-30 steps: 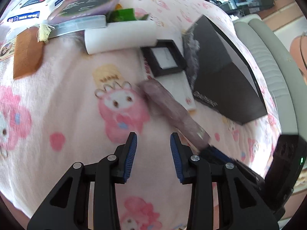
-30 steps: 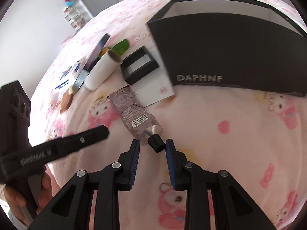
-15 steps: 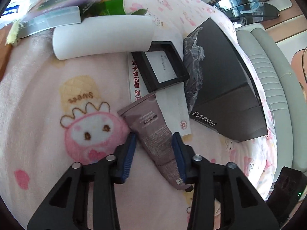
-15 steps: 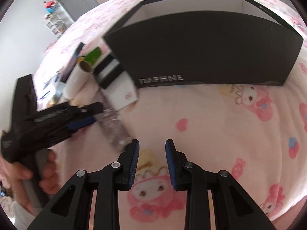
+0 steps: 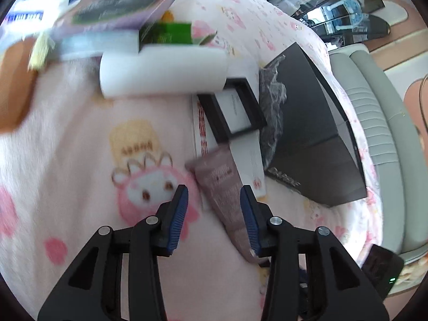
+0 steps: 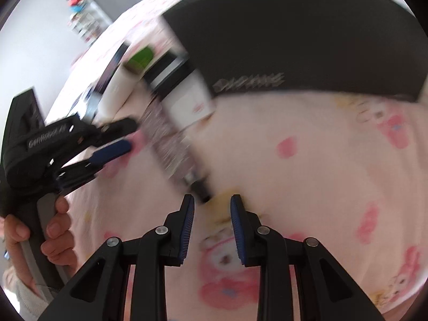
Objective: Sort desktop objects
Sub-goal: 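Carry the held brown tube with the left gripper over the DAPHNE shoebox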
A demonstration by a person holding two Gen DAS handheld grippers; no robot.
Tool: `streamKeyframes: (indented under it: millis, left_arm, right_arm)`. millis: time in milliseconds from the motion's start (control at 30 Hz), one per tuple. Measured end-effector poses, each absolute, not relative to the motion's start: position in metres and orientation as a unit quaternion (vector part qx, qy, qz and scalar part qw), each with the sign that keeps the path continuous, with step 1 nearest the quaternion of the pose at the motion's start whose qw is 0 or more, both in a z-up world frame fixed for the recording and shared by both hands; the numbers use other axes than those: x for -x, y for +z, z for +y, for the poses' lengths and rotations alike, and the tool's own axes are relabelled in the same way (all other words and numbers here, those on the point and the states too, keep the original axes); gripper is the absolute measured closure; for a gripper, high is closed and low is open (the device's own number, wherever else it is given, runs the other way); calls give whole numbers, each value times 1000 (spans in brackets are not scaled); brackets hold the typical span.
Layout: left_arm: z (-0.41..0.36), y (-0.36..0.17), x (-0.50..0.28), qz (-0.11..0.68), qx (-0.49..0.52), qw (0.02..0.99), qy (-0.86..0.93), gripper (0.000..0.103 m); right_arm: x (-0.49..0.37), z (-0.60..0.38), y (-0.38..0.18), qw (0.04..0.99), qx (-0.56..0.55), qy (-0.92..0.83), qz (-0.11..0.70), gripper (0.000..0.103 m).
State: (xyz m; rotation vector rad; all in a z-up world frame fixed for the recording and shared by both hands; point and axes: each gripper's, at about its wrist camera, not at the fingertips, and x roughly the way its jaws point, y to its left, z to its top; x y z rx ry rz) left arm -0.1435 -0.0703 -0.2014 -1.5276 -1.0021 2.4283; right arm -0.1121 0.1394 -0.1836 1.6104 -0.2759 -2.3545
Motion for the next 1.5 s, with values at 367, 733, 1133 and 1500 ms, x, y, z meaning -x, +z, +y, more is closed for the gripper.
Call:
streamKeyframes:
  millis: [367,733,1133,1500]
  left_arm:
    - [-67,-215,182,-252,508,74,821,63]
    - [-76,-208,139,-273,534,107,793,63]
    - [-74,-214,125,-291,531,102,790,62]
    - [-73,-212,120,-301,527,103,788,63]
  right_arm:
    - [118,131,-194,182,-581,-788,-95,78]
    - [123,159,-189,111,-552,-815,-135,79]
    - [128,155,-197,150,-553,-793,-206,78]
    - [142,167,-199,122,-530,-808,-227,64]
